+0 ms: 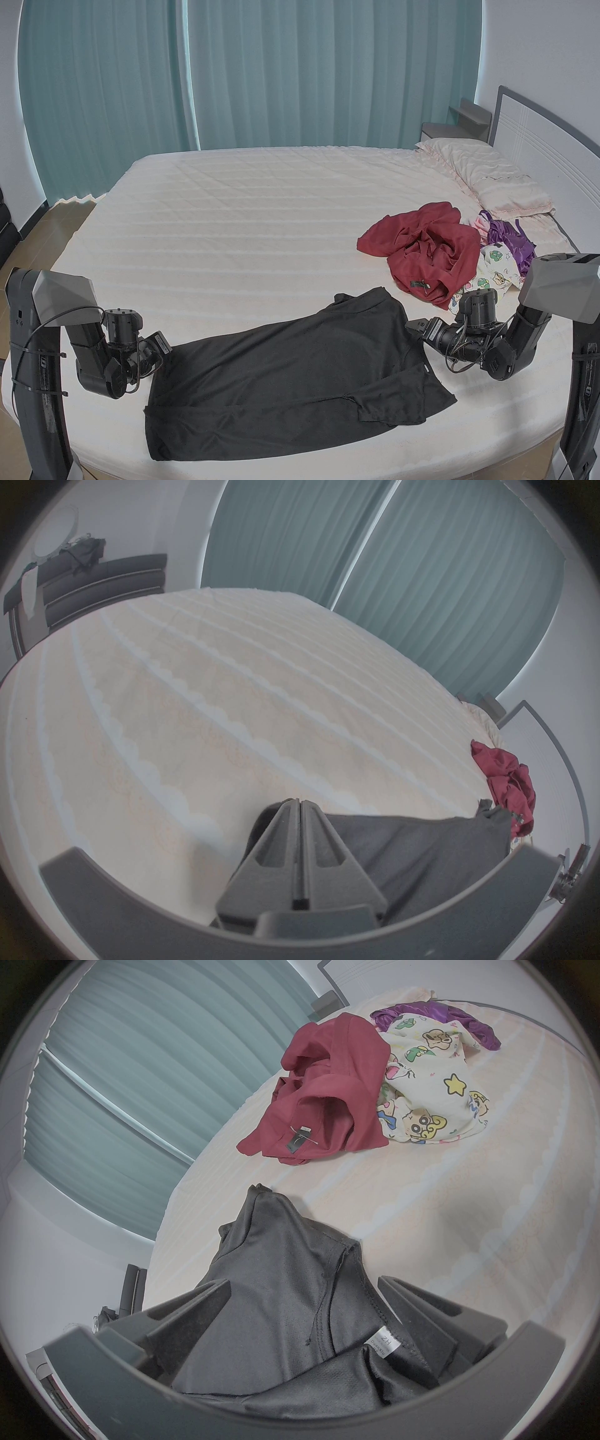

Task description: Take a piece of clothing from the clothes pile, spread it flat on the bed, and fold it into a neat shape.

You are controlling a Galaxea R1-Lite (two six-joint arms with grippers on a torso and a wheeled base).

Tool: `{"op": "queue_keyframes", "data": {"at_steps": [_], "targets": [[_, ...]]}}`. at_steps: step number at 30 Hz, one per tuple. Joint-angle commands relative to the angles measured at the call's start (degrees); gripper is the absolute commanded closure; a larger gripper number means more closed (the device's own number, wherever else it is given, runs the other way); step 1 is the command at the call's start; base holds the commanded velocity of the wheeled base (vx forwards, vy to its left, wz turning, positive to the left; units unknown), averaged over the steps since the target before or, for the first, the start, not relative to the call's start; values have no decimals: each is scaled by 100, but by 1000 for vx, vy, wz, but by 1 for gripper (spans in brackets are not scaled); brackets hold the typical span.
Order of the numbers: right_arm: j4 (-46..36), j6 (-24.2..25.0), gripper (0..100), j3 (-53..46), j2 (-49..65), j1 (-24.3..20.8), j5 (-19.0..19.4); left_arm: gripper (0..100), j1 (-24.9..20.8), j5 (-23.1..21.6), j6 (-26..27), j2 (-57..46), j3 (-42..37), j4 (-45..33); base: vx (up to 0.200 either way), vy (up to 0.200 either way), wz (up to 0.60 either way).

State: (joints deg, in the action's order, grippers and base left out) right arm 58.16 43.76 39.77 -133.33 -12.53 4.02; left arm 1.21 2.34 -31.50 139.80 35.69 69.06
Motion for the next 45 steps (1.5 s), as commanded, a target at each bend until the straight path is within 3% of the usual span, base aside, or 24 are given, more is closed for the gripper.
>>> {"op": "queue_keyframes", "data": {"at_steps": [1, 5, 11, 18, 21, 34, 45], "targets": [[-59, -131, 0, 154, 26, -4, 2, 100, 55, 258, -23, 12, -63, 556, 0, 0, 0], [-428, -957, 0, 594, 35, 49, 11, 100, 169, 364, -163, 12, -124, 1022, 0, 0, 0], [-1545, -1116, 0, 1798, -79, -4, 20, 100, 363, 381, -172, 3, -238, 1066, 0, 0, 0], [-2195, -1195, 0, 3107, -730, -4, 64, 100, 521, 364, -190, 56, -247, 1066, 0, 0, 0], [-2529, -1546, 0, 3512, -923, 5, 134, 100, 547, 328, -207, 65, -256, 1066, 0, 0, 0], [-2828, -2830, 0, 4698, -1749, 14, 565, 100, 521, 302, -313, 135, -353, 1066, 0, 0, 0], [-3048, -2917, 0, 5612, -2171, -100, 670, 100, 521, 293, -322, 135, -379, 1066, 0, 0, 0]]}}
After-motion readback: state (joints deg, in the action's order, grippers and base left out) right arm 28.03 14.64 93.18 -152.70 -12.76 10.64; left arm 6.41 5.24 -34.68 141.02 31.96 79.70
